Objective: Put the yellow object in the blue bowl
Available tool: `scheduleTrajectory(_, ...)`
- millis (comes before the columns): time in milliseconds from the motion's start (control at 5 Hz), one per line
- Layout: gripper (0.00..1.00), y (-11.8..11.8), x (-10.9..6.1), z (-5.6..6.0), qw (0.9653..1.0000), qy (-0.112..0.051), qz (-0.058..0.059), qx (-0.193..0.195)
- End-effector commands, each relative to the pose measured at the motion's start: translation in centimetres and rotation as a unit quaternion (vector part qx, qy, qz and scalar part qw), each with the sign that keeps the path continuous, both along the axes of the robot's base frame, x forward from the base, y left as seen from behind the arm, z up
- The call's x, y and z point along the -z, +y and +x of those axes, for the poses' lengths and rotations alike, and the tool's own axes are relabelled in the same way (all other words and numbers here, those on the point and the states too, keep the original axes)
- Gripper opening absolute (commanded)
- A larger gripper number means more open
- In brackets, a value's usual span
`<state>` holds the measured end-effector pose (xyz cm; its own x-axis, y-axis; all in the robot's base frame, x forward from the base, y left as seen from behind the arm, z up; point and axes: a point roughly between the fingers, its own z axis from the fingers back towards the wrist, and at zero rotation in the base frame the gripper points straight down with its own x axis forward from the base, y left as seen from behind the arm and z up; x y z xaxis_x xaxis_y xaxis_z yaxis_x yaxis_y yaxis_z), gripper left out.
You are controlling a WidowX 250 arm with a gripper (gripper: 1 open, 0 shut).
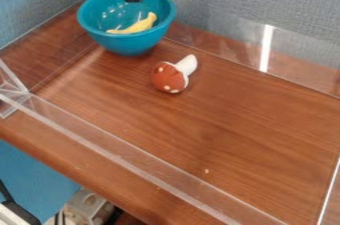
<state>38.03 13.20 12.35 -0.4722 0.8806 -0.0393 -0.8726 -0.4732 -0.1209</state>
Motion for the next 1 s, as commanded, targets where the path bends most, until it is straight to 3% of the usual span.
scheduleTrajectory(0, 0.00, -0.3, -1.2, -0.4, 0.9997, -0.024, 0.006, -0.008)
scheduleTrajectory(200, 0.00, -0.8, -2.1, -1.5, 0.9996, -0.025, 0.004, 0.011)
scheduleTrajectory(400, 0.00, -1.2, -3.5, -2.0, 0.9993, -0.025, -0.002, 0.028)
scheduleTrajectory(800, 0.00, -0.2, -3.3, -2.4, 0.9969, -0.024, -0.010, 0.074)
